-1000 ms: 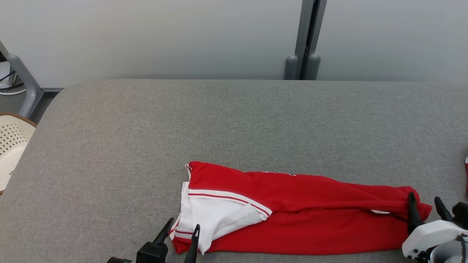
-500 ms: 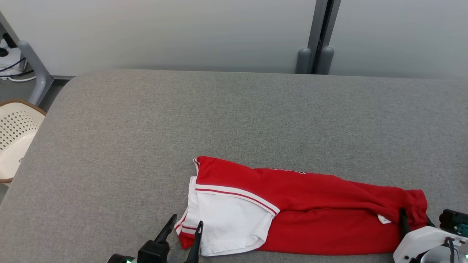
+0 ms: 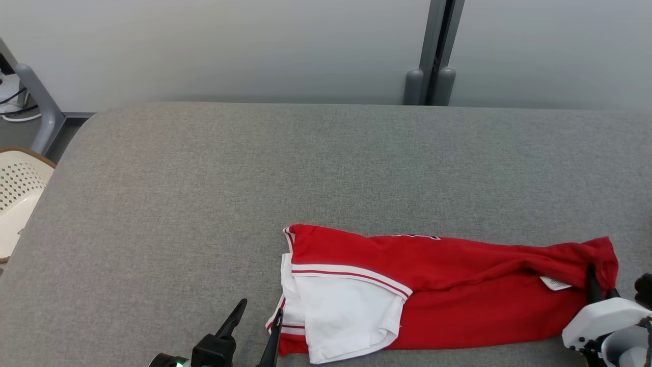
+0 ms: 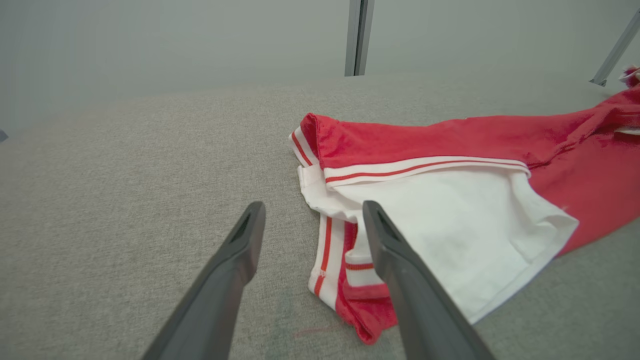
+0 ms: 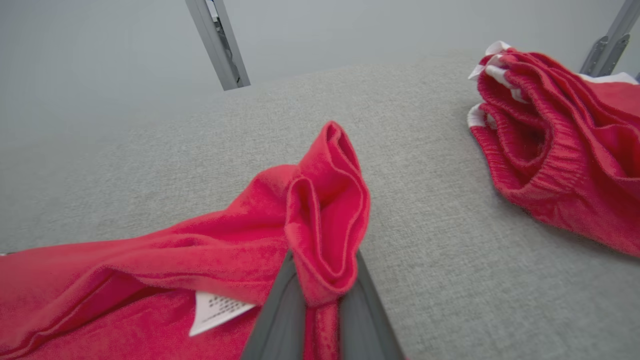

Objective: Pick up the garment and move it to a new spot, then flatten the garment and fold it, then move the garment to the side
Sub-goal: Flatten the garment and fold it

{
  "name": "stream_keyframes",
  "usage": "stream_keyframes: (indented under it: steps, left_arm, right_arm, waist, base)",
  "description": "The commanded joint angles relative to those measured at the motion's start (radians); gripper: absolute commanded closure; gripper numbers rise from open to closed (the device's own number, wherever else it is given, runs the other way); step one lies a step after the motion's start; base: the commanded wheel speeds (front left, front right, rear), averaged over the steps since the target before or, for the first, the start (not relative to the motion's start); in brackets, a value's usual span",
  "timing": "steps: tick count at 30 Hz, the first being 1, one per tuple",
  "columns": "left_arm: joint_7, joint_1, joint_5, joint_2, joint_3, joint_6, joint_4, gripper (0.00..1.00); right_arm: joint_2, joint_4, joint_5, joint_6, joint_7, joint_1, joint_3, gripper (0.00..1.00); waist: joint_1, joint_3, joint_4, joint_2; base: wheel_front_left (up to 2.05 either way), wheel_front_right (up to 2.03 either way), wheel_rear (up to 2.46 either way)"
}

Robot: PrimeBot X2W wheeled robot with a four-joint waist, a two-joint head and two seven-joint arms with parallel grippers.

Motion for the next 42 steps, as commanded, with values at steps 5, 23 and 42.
stream_keyframes:
  steps: [5,23,42]
  left_arm:
    - [-0.004,0.013,0.014,-0.001,0.013,-0.013,0.012,0.0]
    - [-0.004,0.019,-0.001,-0.006,-0.031,-0.028,0.051,0.0]
    - [-0.004,-0.017,-0.026,-0.007,-0.092,-0.013,0.067,0.0]
  right_arm:
    - [0.048,-0.123,0.005,0.0,0.001,0.032,0.083,1.0]
    - [0.075,-0.237,0.365,0.0,0.004,0.014,0.67,1.0]
    - [0.075,-0.166,0.537,0.0,-0.002,-0.093,0.859,1.0]
  waist:
    - [0.0,-0.015,-0.016,-0.0001]
    - [0.0,-0.054,0.067,-0.0001]
    - [0.0,-0.035,0.269,-0.0001]
  base:
    - [0.0,0.0,0.0]
    - [0.0,0.0,0.0]
    - [0.0,0.0,0.0]
